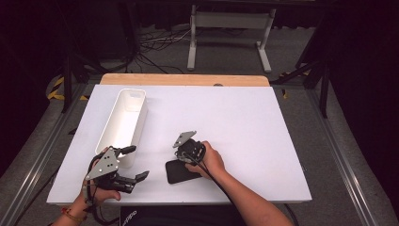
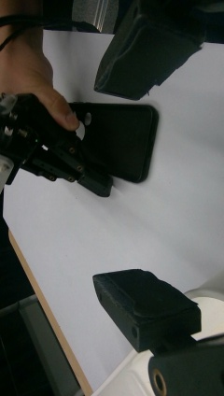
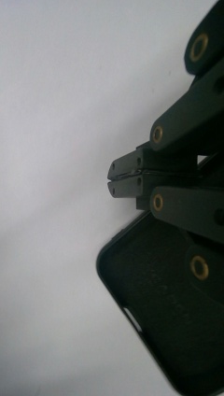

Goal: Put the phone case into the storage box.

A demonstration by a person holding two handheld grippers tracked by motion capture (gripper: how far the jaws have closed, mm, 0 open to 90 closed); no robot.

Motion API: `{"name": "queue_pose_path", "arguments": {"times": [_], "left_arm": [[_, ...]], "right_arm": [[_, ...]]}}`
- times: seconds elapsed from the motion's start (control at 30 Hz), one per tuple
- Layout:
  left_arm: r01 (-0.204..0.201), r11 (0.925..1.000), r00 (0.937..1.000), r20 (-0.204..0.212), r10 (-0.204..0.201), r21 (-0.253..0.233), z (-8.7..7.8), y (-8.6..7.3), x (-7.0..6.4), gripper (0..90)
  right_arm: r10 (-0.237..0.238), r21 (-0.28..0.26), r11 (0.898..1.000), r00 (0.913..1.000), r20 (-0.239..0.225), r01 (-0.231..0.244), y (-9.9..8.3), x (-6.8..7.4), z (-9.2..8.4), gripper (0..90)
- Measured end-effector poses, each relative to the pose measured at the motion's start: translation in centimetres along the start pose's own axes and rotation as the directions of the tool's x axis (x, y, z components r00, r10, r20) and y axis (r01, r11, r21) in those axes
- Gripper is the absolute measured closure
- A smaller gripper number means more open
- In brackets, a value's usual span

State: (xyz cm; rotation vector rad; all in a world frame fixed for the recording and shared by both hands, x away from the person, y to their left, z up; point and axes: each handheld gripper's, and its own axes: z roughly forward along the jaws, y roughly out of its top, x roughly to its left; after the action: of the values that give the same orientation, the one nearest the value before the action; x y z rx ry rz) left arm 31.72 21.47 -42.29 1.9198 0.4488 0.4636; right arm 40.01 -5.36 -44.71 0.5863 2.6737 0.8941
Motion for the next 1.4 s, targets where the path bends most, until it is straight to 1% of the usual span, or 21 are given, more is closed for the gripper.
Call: {"name": "queue_pose_path", "arguments": {"times": [0.03, 0.13, 0.23, 0.3, 0.37, 0.4, 0.43, 0.5, 0.57, 0.63, 0.87, 0.93, 1.03, 1.1, 1.13, 1.2, 1.27, 1.3, 1.33, 1.37, 1.4], "left_arm": [[0.0, 1.0, 1.0, 0.002, 0.0, 0.007, 0.0, 0.0, 0.0, 9.6], [0.003, 1.0, 1.0, 0.004, -0.003, 0.008, -0.1, 0.0, 0.1, 9.6], [0.005, 0.9999, 1.0, 0.006, -0.005, 0.01, 0.0, 0.0, 0.1, 9.5], [0.007, 1.0, 1.0, 0.004, -0.007, 0.005, 0.0, 0.0, 0.1, 9.5], [0.004, 0.9999, 1.0, 0.002, -0.004, 0.009, 0.0, 0.0, 0.1, 9.5], [0.004, 0.9999, 1.0, 0.002, -0.004, 0.009, 0.0, 0.0, 0.1, 9.5], [0.003, 0.9999, 1.0, 0.005, -0.003, 0.016, 0.0, 0.0, 0.1, 9.5], [0.007, 0.9998, 1.0, 0.004, -0.007, 0.016, 0.1, 0.0, 0.1, 9.5], [0.01, 0.9999, 0.9999, 0.002, -0.01, 0.01, 0.1, 0.0, 0.1, 9.5], [0.012, 0.9998, 0.9999, 0.004, -0.012, 0.015, 0.2, -0.1, 0.1, 9.5], [0.011, 0.9997, 0.9999, 0.011, -0.011, 0.02, 0.4, -0.1, 0.0, 9.5], [0.008, 0.9995, 0.9999, 0.014, -0.008, 0.03, 0.4, -0.1, 0.0, 9.5], [0.007, 0.9994, 0.9999, 0.014, -0.007, 0.033, 0.4, 0.0, 0.0, 9.5], [0.007, 0.9996, 0.9999, 0.012, -0.007, 0.029, 0.4, 0.0, 0.0, 9.5], [0.011, 0.9996, 0.9999, 0.01, -0.011, 0.027, 0.4, 0.0, 0.0, 9.5], [0.011, 0.9997, 0.9999, 0.009, -0.012, 0.021, 0.4, -0.1, 0.0, 9.5], [0.011, 0.9998, 0.9999, 0.011, -0.011, 0.019, 0.4, -0.1, 0.1, 9.4], [0.011, 0.9997, 0.9999, 0.011, -0.011, 0.02, 0.4, 0.0, 0.0, 9.3], [0.008, 0.9998, 0.9999, 0.012, -0.008, 0.018, 0.4, 0.0, 0.0, 9.3], [0.006, 0.9998, 0.9999, 0.012, -0.007, 0.017, 0.4, 0.0, 0.0, 9.3], [0.006, 0.9998, 0.9999, 0.012, -0.007, 0.017, 0.4, 0.0, 0.0, 9.4]], "right_arm": [[-0.014, 0.0, 1.0, 0.9999, -0.009, 0.014, 0.0, 0.3, 0.0, 90.0], [-0.04, 0.004, 0.999, 0.9987, -0.031, 0.04, 0.1, 1.5, -0.1, 90.0], [-0.045, 0.005, 0.999, 0.9979, -0.046, 0.046, -0.1, 2.4, -0.3, 90.0], [-0.06, 0.003, 0.998, 0.996, -0.067, 0.06, -0.3, 2.8, -0.5, 89.9], [-0.059, 0.004, 0.998, 0.9951, -0.08, 0.059, -0.6, 3.3, -0.8, 89.6], [-0.067, 0.002, 0.998, 0.9942, -0.084, 0.068, -0.7, 3.4, -0.9, 89.4], [-0.067, 0.002, 0.998, 0.9942, -0.084, 0.068, -0.7, 3.4, -0.9, 89.4], [-0.07, 0.004, 0.997, 0.9933, -0.092, 0.071, -1.0, 3.7, -1.3, 88.7], [-0.064, 0.001, 0.998, 0.9928, -0.101, 0.065, -1.4, 3.8, -1.5, 88.3], [-0.066, -0.001, 0.998, 0.9919, -0.109, 0.066, -1.7, 3.7, -1.8, 86.4], [-0.062, -0.008, 0.998, 0.991, -0.119, 0.062, -2.5, 3.5, -2.6, 85.4], [-0.063, -0.01, 0.998, 0.9912, -0.117, 0.062, -2.6, 3.5, -2.7, 85.3], [-0.059, -0.012, 0.998, 0.9922, -0.11, 0.058, -2.8, 3.2, -3.0, 82.6], [-0.054, -0.032, 0.998, 0.9928, -0.107, 0.051, -2.9, 3.0, -3.5, 82.4], [-0.05, -0.052, 0.998, 0.994, -0.098, 0.045, -3.0, 2.7, -4.0, 81.7], [-0.03, -0.076, 0.997, 0.9959, -0.085, 0.023, -3.2, 2.2, -4.8, 81.3], [-0.015, -0.095, 0.995, 0.9991, -0.039, 0.012, -3.6, 1.6, -5.8, 78.9], [-0.006, -0.104, 0.995, 0.9997, -0.022, 0.003, -3.7, 1.2, -6.3, 78.4], [0.005, -0.115, 0.993, 0.9999, -0.015, -0.007, -3.9, 0.9, -6.6, 77.6], [0.026, -0.129, 0.991, 0.9996, 0.003, -0.026, -4.2, 0.4, -7.2, 74.9], [0.045, -0.141, 0.989, 0.9987, 0.025, -0.041, -4.6, 0.0, -7.7, 74.5]]}}
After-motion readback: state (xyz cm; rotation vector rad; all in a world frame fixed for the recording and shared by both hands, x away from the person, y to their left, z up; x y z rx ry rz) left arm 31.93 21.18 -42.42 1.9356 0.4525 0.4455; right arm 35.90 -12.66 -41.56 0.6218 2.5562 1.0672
